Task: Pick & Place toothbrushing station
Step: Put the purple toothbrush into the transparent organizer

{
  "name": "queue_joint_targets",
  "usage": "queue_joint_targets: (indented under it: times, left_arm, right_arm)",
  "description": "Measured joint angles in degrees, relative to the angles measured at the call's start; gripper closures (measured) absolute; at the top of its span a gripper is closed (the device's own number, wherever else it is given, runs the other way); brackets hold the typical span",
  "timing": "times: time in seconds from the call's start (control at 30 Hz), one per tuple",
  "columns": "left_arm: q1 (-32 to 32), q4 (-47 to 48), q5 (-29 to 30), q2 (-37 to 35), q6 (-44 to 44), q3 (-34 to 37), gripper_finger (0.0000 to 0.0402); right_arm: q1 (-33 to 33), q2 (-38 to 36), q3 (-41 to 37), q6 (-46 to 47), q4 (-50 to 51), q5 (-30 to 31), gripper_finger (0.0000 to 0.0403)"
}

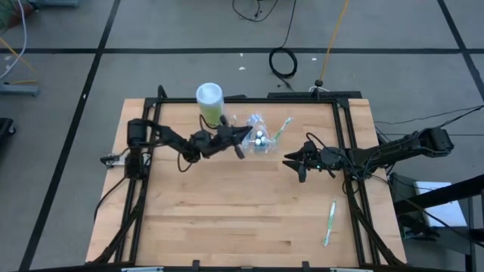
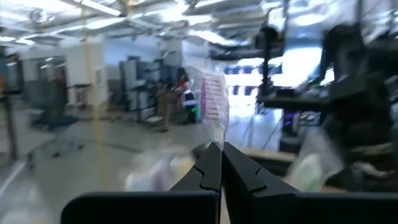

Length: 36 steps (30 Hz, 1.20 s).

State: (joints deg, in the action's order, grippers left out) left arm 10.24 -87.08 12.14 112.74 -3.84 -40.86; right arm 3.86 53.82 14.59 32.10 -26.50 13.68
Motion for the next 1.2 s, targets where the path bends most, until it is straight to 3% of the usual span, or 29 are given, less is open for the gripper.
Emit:
queue_joint_targets:
  times: [0.23,0.4,0.53,0.93,1.2]
  left_arm:
    - [-2.4,4.8,10.8,1.2,0.9,0.0,0.04]
    - [-5.2,8.2,22.8,1.2,0.3,0.0,0.0398]
    - [-7.1,9.4,28.9,1.2,-0.6,0.0,0.0397]
    - [-8.1,16.6,33.1,1.2,0.8,0.0,0.0388]
    - [-8.4,24.9,32.3,-3.8,3.4,0.0,0.0324]
  right_arm:
    - [0.0,0.0,0.0,0.0,0.0,0.0,0.0257]
    - [0.0,0.0,0.0,0.0,0.1,0.0,0.0257]
    - [0.0,0.0,0.0,-0.1,0.1,0.0,0.0257]
    - [0.0,0.0,0.0,-3.2,-0.2,0.1,0.0257]
    - [0.0,0.0,0.0,-14.1,-1.1,1.3,0.0257]
